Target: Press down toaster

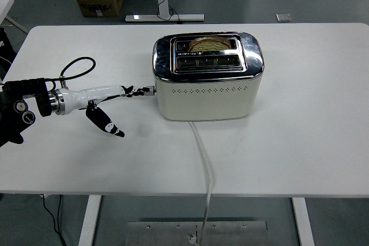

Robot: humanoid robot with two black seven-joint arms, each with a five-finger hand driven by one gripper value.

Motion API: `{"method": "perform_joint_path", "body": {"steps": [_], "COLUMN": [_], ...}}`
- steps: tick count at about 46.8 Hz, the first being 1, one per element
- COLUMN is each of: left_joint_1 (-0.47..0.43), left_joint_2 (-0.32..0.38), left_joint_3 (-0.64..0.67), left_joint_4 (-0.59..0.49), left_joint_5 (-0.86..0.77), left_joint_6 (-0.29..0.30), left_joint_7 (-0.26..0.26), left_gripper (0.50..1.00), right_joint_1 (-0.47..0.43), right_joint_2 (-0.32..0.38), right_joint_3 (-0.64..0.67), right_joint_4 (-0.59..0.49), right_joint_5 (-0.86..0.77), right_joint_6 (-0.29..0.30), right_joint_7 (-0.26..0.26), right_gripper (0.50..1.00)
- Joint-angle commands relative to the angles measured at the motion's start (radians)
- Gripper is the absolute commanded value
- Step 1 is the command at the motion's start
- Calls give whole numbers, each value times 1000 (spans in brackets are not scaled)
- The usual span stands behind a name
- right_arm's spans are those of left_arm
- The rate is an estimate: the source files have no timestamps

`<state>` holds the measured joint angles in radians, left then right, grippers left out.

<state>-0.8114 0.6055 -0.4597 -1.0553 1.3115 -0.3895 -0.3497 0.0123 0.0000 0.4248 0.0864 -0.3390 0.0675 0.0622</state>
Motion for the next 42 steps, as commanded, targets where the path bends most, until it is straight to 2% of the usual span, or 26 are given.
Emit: {"method": "perform_joint_path", "body": {"steps": [1, 42], "left_joint_1": [6, 43], "left_joint_2": [-3, 10], "left_joint_3": [4, 6], "left_joint_4": [0, 14], "left_joint_5": [-1, -1], "left_joint_6": [0, -2], "left_joint_7": [0, -3], "left_gripper": [1000, 1000], "right_joint_1": [0, 0], "right_joint_2": [0, 0], "right_joint_3": [0, 0], "right_joint_4": [0, 1], "right_joint_5": [0, 0], "right_joint_6": [0, 0], "right_joint_7": [1, -1], "right_gripper": [998, 1000]}}
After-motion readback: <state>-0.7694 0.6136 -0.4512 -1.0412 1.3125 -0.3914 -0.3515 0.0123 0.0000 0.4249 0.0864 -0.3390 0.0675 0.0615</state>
